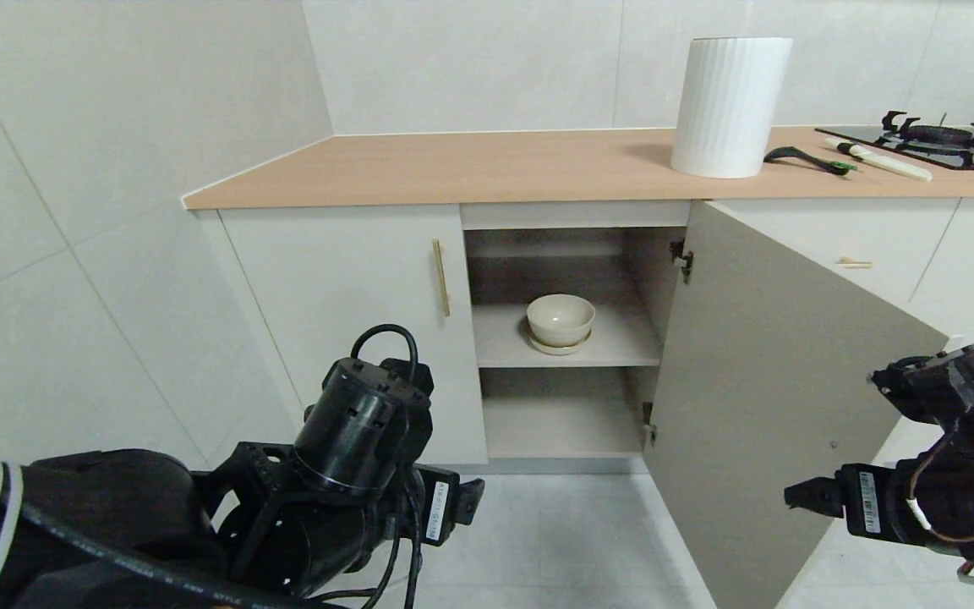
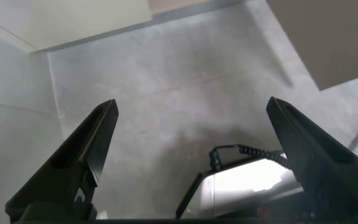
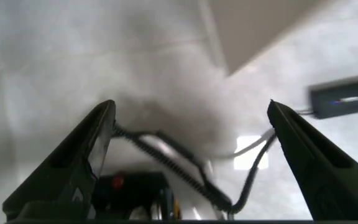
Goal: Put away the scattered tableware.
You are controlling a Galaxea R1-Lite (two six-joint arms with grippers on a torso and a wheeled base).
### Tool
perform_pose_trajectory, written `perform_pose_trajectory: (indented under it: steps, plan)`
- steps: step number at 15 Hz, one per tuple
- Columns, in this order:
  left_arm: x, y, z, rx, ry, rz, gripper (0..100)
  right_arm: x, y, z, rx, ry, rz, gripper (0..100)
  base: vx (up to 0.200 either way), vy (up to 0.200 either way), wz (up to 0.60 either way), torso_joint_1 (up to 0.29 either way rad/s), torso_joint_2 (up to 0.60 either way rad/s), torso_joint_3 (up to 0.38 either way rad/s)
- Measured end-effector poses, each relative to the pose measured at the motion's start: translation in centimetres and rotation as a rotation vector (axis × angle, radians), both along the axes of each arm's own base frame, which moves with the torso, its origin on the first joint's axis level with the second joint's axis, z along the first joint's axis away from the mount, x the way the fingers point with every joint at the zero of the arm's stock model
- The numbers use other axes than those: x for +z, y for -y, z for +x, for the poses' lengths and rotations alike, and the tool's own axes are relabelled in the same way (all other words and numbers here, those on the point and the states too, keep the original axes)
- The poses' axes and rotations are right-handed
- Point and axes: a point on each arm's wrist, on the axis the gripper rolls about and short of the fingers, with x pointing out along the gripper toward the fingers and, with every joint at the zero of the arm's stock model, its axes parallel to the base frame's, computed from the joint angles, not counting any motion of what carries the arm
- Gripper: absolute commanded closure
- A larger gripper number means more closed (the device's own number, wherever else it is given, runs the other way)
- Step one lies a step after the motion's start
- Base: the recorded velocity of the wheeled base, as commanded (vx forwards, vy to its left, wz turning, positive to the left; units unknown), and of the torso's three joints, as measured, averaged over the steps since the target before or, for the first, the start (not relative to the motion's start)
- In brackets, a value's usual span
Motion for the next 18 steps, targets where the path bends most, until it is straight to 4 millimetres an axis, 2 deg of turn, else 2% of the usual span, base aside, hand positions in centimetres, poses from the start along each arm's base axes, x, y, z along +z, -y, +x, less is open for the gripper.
perform_pose_trajectory:
  steps: [3,9,11,14,18]
  plan:
    - [0.0,0.0,0.0,0.000,0.002,-0.001,0,0.1,1.9,1.1,-0.069,0.002,-0.029,0,0.000,-0.200,0.00,-0.001,0.00,-0.001]
    - [0.1,-0.1,0.0,0.003,0.003,-0.003,0,0.5,5.7,3.0,-0.198,0.009,-0.085,0,0.000,0.000,0.00,0.000,0.00,0.000]
    - [0.1,-0.1,-0.1,0.000,0.002,-0.002,0,0.6,6.4,3.8,-0.228,0.030,-0.079,0,0.000,0.000,0.00,0.000,0.00,0.000]
    - [0.1,-0.6,0.2,0.043,0.018,0.012,0,-0.1,6.9,6.8,-0.254,0.116,-0.052,0,0.000,0.000,0.00,0.000,0.00,0.000]
    - [-0.1,-1.2,0.2,0.059,0.014,0.032,0,-1.2,6.6,9.4,-0.224,0.101,-0.021,0,0.000,0.000,0.00,0.000,0.00,0.000]
